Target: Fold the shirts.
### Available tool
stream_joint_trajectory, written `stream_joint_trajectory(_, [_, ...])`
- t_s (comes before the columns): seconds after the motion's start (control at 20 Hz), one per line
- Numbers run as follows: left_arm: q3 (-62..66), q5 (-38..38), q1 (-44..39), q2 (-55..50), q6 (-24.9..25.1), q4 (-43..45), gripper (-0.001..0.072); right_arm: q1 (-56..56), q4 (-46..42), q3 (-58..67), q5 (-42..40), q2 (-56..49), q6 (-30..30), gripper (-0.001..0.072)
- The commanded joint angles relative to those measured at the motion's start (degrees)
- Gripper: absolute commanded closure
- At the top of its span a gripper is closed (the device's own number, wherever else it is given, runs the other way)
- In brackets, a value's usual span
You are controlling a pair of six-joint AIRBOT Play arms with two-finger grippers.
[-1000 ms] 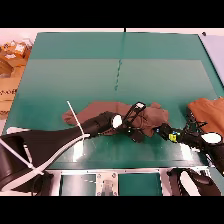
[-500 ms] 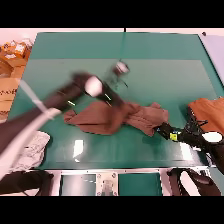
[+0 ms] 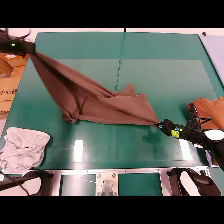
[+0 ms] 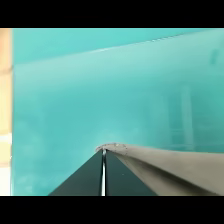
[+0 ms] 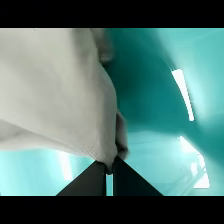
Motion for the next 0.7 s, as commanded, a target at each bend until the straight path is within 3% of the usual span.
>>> stream_joint_trajectory(0.0, [0.5,4.1,5.5,-4.5,5.4,-8.2,0.0685,0.0,0.4,0.5,-0.2,0.0,0.0,0.0691])
stream_joint_trajectory(0.1, [0.5,5.1,5.6,-7.6,6.8,-13.3,0.0683,0.0,1.9,1.0,-0.2,0.0,0.0,0.0691])
stream_joint_trajectory(0.15, [0.5,4.9,5.6,-9.1,6.7,-15.5,0.0521,0.0,3.0,1.3,-0.2,0.0,0.0,0.0691])
stream_joint_trajectory(0.2, [0.5,3.9,5.6,-10.2,5.8,-15.7,0.0067,0.0,3.7,1.6,-0.2,0.0,0.0,0.0691])
stream_joint_trajectory(0.25, [0.5,1.8,5.7,-10.4,3.8,-15.0,0.0005,0.0,3.6,2.0,-0.2,0.0,0.0,0.0691])
stream_joint_trajectory(0.35, [1.7,-7.0,6.7,-10.1,2.9,-13.2,0.0004,0.0,3.6,2.7,-0.2,0.0,0.0,0.0691])
stream_joint_trajectory(0.5, [2.7,-26.2,8.6,-10.1,1.7,-12.3,0.0005,0.0,3.6,2.8,-0.2,0.0,0.0,0.0691])
stream_joint_trajectory(0.65, [-0.1,-35.3,8.2,-10.1,-0.2,-17.3,0.0006,0.0,3.6,2.8,-0.3,0.0,0.0,0.069])
